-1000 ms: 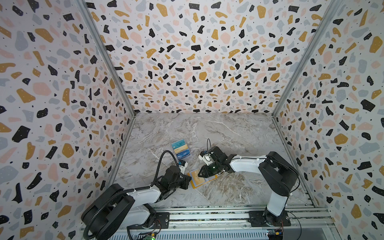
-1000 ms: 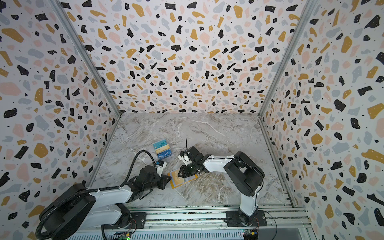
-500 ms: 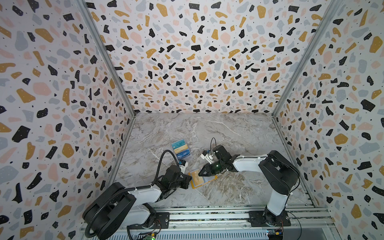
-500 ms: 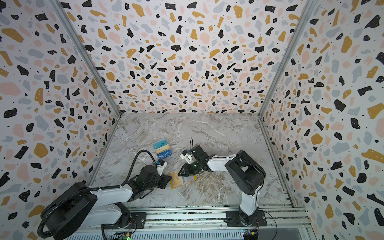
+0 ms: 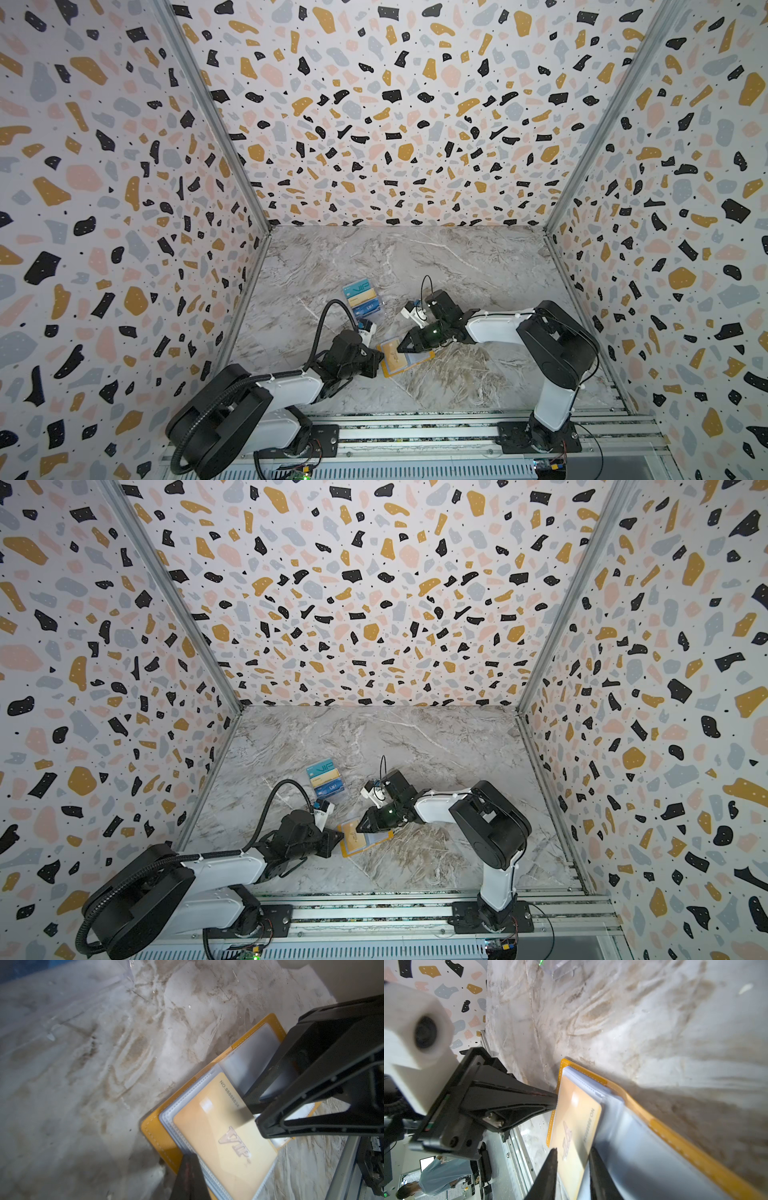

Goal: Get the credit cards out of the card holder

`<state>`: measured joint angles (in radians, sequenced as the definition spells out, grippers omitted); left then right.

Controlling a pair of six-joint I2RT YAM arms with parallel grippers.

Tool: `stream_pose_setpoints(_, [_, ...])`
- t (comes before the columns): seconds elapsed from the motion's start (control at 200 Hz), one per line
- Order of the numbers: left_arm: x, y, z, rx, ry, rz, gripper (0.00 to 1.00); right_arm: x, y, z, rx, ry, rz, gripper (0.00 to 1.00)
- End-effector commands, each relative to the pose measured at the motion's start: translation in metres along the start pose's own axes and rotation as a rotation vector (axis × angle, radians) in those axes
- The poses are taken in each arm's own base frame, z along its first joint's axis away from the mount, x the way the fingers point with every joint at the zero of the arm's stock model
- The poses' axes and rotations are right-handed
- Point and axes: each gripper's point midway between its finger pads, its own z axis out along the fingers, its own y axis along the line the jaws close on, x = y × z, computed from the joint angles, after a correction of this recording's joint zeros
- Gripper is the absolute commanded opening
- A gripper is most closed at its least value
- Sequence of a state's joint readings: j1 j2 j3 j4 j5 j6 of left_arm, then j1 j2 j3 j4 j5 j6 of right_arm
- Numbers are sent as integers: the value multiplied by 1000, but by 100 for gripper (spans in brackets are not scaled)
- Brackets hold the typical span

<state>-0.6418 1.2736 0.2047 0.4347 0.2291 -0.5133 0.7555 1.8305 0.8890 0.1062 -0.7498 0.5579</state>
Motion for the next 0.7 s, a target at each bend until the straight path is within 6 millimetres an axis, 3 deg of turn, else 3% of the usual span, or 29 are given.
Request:
stream_pose_setpoints(0.0, [28, 13, 1, -49, 103, -20, 0, 7, 1, 4, -2, 36, -10, 28])
stream_pose_setpoints(0.42, [30, 14, 4, -51, 118, -18, 0, 1, 21, 6, -135, 50, -12, 27])
stream_pose_setpoints(0.696, [29, 15, 2, -59, 113, -28, 0, -1, 25, -5, -199, 46, -23, 24])
